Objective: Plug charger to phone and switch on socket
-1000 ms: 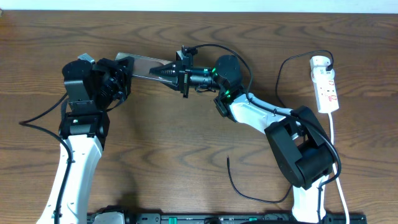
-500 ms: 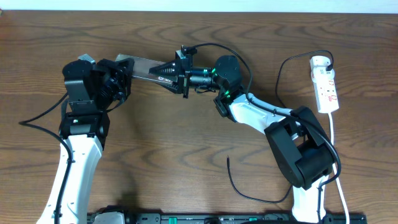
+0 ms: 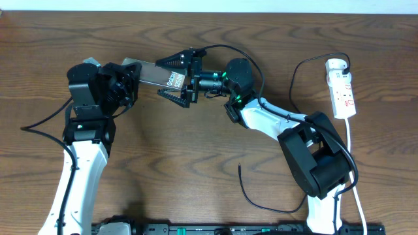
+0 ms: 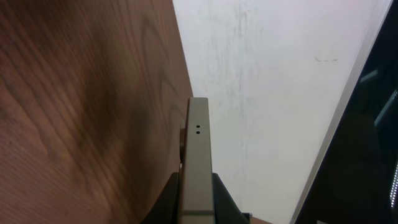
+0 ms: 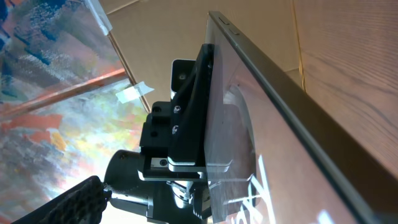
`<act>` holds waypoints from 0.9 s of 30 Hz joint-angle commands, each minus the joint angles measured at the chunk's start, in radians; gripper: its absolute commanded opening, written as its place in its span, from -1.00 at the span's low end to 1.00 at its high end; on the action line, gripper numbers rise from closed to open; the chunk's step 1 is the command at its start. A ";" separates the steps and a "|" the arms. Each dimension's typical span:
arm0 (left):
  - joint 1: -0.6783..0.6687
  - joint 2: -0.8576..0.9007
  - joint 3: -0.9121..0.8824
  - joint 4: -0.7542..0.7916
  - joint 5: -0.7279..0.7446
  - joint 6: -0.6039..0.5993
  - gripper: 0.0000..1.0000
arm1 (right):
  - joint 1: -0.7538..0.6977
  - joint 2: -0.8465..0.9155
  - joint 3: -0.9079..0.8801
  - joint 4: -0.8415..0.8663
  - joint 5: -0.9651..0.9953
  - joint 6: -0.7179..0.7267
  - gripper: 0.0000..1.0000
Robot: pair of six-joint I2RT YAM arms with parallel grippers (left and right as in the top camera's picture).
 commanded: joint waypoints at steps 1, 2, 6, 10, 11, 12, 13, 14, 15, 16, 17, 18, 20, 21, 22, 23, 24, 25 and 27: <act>0.018 -0.002 -0.002 0.012 0.009 -0.003 -0.85 | 0.005 -0.003 0.008 0.004 -0.006 -0.009 0.99; 0.024 -0.002 -0.002 0.014 0.015 -0.019 -0.85 | 0.005 -0.003 0.008 0.006 -0.006 -0.009 0.99; 0.065 -0.002 -0.002 0.068 0.071 -0.024 -0.85 | -0.005 -0.003 0.008 0.010 -0.009 -0.019 0.99; 0.124 -0.002 -0.002 0.083 0.105 -0.024 -0.85 | -0.024 -0.003 0.008 0.010 -0.041 -0.019 0.99; 0.141 -0.002 -0.002 0.082 0.117 -0.024 -0.85 | -0.029 -0.003 0.008 0.010 -0.051 -0.019 0.99; 0.159 -0.002 -0.002 0.083 0.132 -0.024 -0.85 | -0.035 -0.003 0.008 0.010 -0.059 -0.020 0.98; 0.178 -0.002 -0.002 0.083 0.148 -0.024 -0.85 | -0.039 -0.003 0.008 0.010 -0.065 -0.023 0.99; 0.200 -0.002 -0.002 0.083 0.167 -0.024 -0.85 | -0.042 -0.003 0.008 0.010 -0.069 -0.023 0.99; 0.219 -0.002 -0.002 0.083 0.183 -0.024 -0.85 | -0.046 -0.003 0.008 0.010 -0.070 -0.023 0.99; 0.238 -0.002 -0.002 0.082 0.200 -0.024 -0.85 | -0.050 -0.003 0.008 0.010 -0.070 -0.024 0.98; 0.257 -0.002 -0.002 0.082 0.217 -0.023 -0.85 | -0.053 -0.003 0.008 0.010 -0.069 -0.024 0.99; 0.276 -0.002 -0.002 0.082 0.237 -0.020 -0.85 | -0.056 -0.003 0.008 0.010 -0.069 -0.024 0.98; 0.318 -0.002 -0.002 0.083 0.296 -0.020 -0.85 | -0.063 -0.003 0.008 0.010 -0.069 -0.035 0.98; 0.336 -0.002 -0.002 0.083 0.331 -0.019 -0.85 | -0.067 -0.003 0.008 0.010 -0.069 -0.044 0.99; 0.357 -0.002 -0.002 0.083 0.377 -0.016 -0.85 | -0.072 -0.003 0.008 0.011 -0.071 -0.065 0.99; 0.375 -0.002 -0.002 0.083 0.420 -0.006 -0.85 | -0.076 -0.003 0.008 0.024 -0.069 -0.123 0.99; 0.390 -0.002 -0.002 0.083 0.460 0.009 -0.86 | -0.080 -0.003 0.008 0.045 -0.057 -0.212 0.98; 0.404 -0.002 -0.002 0.083 0.500 0.026 -0.85 | -0.087 -0.003 0.008 0.056 -0.054 -0.310 0.99; 0.429 -0.002 -0.002 0.083 0.581 0.067 -0.85 | -0.095 -0.003 0.008 0.040 -0.077 -0.407 0.99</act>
